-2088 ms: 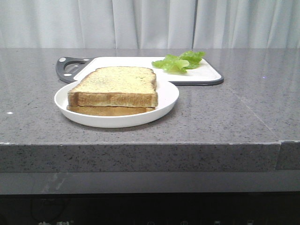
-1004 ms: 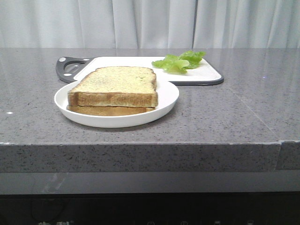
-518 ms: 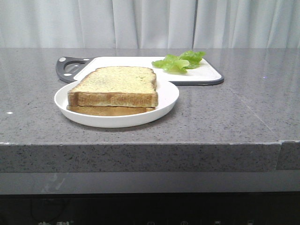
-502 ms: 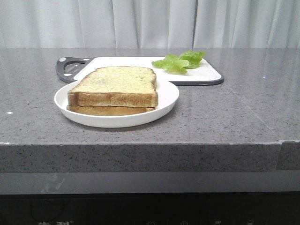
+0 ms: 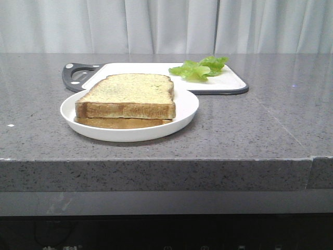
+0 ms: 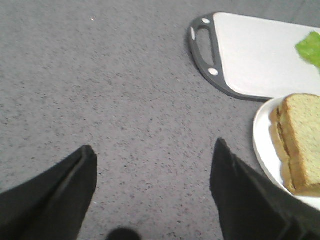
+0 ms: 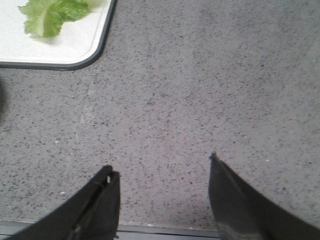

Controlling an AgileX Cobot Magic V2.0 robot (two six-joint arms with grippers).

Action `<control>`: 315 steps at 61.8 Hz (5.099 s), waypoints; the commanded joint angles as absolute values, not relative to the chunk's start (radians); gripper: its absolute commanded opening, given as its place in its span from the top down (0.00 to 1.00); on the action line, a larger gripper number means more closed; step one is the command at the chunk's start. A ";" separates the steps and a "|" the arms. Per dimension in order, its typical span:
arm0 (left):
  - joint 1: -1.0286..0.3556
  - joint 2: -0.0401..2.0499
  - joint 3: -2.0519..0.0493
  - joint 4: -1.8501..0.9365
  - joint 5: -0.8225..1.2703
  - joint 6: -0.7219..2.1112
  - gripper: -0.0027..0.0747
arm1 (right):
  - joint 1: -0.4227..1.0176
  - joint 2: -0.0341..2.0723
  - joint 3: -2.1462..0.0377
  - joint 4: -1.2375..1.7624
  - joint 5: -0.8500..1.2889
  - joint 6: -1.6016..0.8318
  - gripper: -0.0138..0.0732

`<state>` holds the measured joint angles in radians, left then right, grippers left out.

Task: Left arm grabs bread, right arm adds lettuce

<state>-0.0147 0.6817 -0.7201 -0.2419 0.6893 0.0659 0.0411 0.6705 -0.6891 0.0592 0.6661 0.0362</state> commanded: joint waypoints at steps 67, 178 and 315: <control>-0.498 1.485 -1.312 -0.260 0.877 -0.115 0.33 | 0.035 0.675 -0.724 0.083 0.601 0.028 0.34; -0.498 1.221 -1.273 -0.259 0.796 -0.095 0.99 | 0.035 0.709 -0.725 0.138 0.597 0.028 0.34; -0.498 0.929 -0.987 -0.260 0.640 -0.095 0.99 | 0.085 2.102 -1.870 1.027 0.695 -0.433 0.97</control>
